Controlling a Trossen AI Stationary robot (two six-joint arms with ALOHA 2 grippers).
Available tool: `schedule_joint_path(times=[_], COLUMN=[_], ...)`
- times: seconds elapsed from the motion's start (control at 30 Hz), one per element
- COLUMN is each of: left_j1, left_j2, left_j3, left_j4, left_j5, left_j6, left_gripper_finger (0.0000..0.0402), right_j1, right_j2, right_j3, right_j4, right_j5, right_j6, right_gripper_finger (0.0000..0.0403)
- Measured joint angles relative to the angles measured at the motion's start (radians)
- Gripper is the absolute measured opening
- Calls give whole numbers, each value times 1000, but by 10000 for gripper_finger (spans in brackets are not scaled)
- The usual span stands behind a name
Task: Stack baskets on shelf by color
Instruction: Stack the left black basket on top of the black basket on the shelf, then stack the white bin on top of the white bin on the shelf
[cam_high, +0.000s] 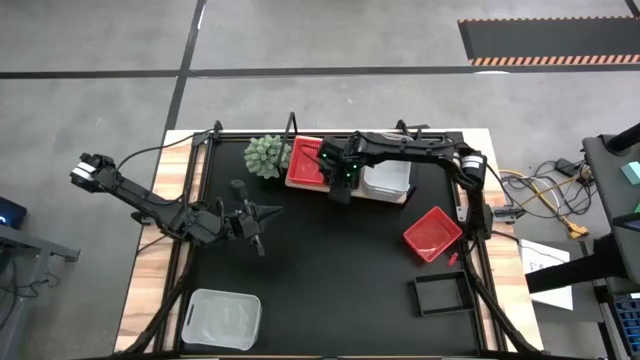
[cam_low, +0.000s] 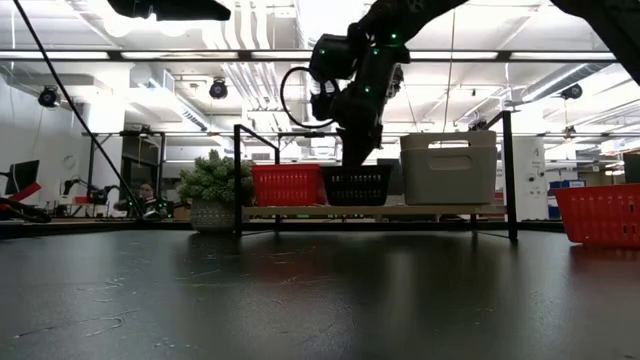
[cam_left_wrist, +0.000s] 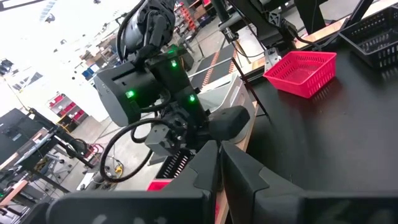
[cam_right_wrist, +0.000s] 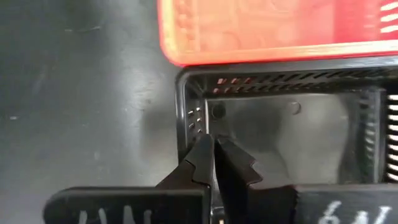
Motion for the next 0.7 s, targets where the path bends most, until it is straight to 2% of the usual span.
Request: schedule_joint_path(times=[0.47, 0.57, 0.7], left_j1=[0, 0, 0], left_j2=[0, 0, 0], left_j3=[0, 0, 0], left_j4=[0, 0, 0], left_j5=[0, 0, 0], left_j6=[0, 0, 0], left_gripper_finger=[5, 5, 5], right_j1=[0, 14, 74], right_j2=[-21, -69, -161], right_j3=[11, 9, -34], right_j4=[-25, -59, -17], right_j5=[-18, -16, -16], right_j6=[10, 21, 29], right_gripper_finger=[8, 8, 8])
